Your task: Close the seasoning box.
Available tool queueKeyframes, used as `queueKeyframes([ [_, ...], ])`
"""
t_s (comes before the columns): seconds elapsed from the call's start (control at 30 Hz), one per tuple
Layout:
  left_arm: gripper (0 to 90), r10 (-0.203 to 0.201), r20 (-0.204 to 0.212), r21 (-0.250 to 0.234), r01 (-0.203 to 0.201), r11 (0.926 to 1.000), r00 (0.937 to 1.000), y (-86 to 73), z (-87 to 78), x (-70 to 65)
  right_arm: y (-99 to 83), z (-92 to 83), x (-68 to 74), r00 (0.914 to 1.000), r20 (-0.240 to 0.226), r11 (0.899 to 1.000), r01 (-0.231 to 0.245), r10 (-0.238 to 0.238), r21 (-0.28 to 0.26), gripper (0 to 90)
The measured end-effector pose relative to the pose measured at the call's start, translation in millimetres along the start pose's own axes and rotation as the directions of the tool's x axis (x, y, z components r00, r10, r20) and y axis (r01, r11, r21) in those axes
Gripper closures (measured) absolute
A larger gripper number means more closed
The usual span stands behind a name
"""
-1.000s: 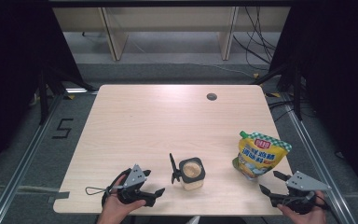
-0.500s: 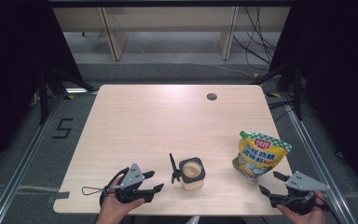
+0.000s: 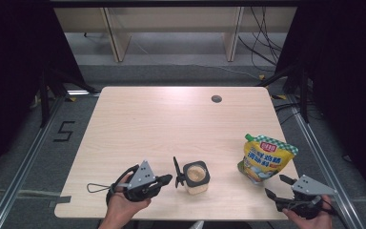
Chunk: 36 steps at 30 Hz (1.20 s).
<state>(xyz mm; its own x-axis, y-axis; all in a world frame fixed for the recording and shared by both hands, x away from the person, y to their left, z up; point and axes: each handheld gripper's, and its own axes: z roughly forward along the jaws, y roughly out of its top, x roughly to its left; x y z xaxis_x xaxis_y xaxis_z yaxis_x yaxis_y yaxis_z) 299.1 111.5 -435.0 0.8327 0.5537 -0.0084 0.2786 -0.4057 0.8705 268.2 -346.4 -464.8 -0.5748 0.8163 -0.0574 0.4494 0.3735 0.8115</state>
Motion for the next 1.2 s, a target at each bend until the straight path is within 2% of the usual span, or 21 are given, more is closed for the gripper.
queueKeyframes([
  [0.03,89.2,0.013,-0.002,0.005,-0.013,0.9999,0.9999,1.9,1.0,-0.3,0.4,0.5,-1.8,0.9995,0.009,0.999,0.032,-0.032,-0.012,28.7],
  [0.07,89.1,0.012,0.004,0.000,-0.012,0.9999,0.9999,3.7,3.3,-1.3,0.6,0.9,-2.2,0.9992,0.007,0.999,0.039,-0.039,-0.012,28.7],
  [0.1,89.1,0.004,0.003,-0.005,-0.004,1.0000,1.0000,4.3,4.7,-2.2,0.8,0.9,-1.5,0.9992,0.009,0.999,0.040,-0.040,-0.010,28.7],
  [0.13,89.1,0.018,0.006,0.003,-0.018,0.9998,0.9998,6.1,5.6,-2.0,0.6,0.5,0.6,0.9999,0.002,1.000,0.014,-0.014,0.001,28.7],
  [0.17,89.1,0.010,-0.003,-0.001,-0.010,1.0000,0.9999,6.6,6.7,-3.2,0.6,1.8,-0.2,0.9995,0.003,0.999,0.032,-0.032,-0.012,28.7],
  [0.2,89.1,0.020,0.004,0.003,-0.020,0.9998,0.9998,7.9,7.7,-2.8,0.6,1.8,-0.6,0.9993,0.005,0.999,0.038,-0.038,-0.008,28.7],
  [0.23,89.1,0.024,-0.008,0.006,-0.024,0.9997,0.9997,9.2,8.4,-3.6,0.6,1.9,-0.4,0.9994,0.004,0.999,0.034,-0.034,-0.012,28.7],
  [0.4,89.1,0.038,-0.009,-0.001,-0.038,0.9993,0.9992,13.8,9.9,-1.6,0.9,1.7,-0.4,0.9994,0.002,0.999,0.033,-0.033,-0.014,28.7],
  [0.5,89.1,0.043,-0.004,-0.009,-0.043,0.9990,0.9991,17.1,13.5,-2.0,1.1,1.3,0.0,0.9997,-0.004,1.000,0.025,-0.025,-0.008,28.8],
  [0.53,89.1,0.041,-0.001,-0.001,-0.041,0.9991,0.9991,18.6,14.8,-3.0,1.6,1.2,-2.1,0.9989,0.000,0.999,0.048,-0.048,-0.011,28.9],
  [0.57,89.1,0.049,0.004,-0.004,-0.049,0.9988,0.9988,19.5,16.6,-3.4,1.7,0.9,-2.1,0.9988,0.003,0.999,0.049,-0.049,-0.011,28.9],
  [0.63,89.1,0.058,0.010,-0.002,-0.058,0.9983,0.9983,21.8,21.9,-5.7,1.8,0.4,-1.3,0.9992,0.000,0.999,0.040,-0.040,-0.008,28.9],
  [0.73,89.0,0.052,0.018,0.006,-0.052,0.9986,0.9985,22.3,28.1,-7.9,1.9,-0.3,0.6,0.9996,0.002,1.000,0.028,-0.028,-0.009,29.0],
  [0.83,88.7,0.048,0.021,0.013,-0.049,0.9987,0.9986,19.7,32.4,-8.1,1.9,0.0,-1.2,0.9986,-0.002,0.999,0.053,-0.053,-0.001,29.0],
  [0.9,88.7,0.048,0.030,0.016,-0.048,0.9987,0.9984,17.8,34.5,-7.5,1.7,0.6,-0.1,0.9991,-0.006,0.999,0.042,-0.042,-0.005,29.0],
  [0.93,88.7,0.048,0.021,0.014,-0.048,0.9987,0.9986,16.6,35.6,-7.5,1.7,0.8,-0.1,0.9988,-0.003,0.999,0.048,-0.048,-0.009,28.9],
  [0.97,88.7,0.032,0.023,0.009,-0.032,0.9995,0.9992,15.3,37.0,-7.5,1.5,0.6,0.9,0.9992,0.001,0.999,0.041,-0.041,-0.009,29.0],
  [1.1,88.7,0.028,0.022,0.013,-0.029,0.9995,0.9994,13.6,38.9,-6.2,2.1,0.6,-0.5,0.9978,0.004,0.998,0.066,-0.066,-0.003,29.0],
  [1.13,88.7,0.032,0.021,0.016,-0.033,0.9993,0.9993,13.4,39.5,-5.4,2.0,0.7,0.3,0.9983,0.003,0.998,0.058,-0.058,-0.004,29.0],
  [1.17,88.7,0.015,0.035,0.018,-0.016,0.9997,0.9993,13.1,40.4,-5.4,2.0,0.9,0.2,0.9979,0.007,0.998,0.064,-0.064,0.001,28.9],
  [1.2,88.7,0.024,0.029,0.014,-0.025,0.9996,0.9993,13.1,41.6,-5.7,2.0,1.5,0.2,0.9979,-0.003,0.998,0.064,-0.064,0.002,29.0],
])
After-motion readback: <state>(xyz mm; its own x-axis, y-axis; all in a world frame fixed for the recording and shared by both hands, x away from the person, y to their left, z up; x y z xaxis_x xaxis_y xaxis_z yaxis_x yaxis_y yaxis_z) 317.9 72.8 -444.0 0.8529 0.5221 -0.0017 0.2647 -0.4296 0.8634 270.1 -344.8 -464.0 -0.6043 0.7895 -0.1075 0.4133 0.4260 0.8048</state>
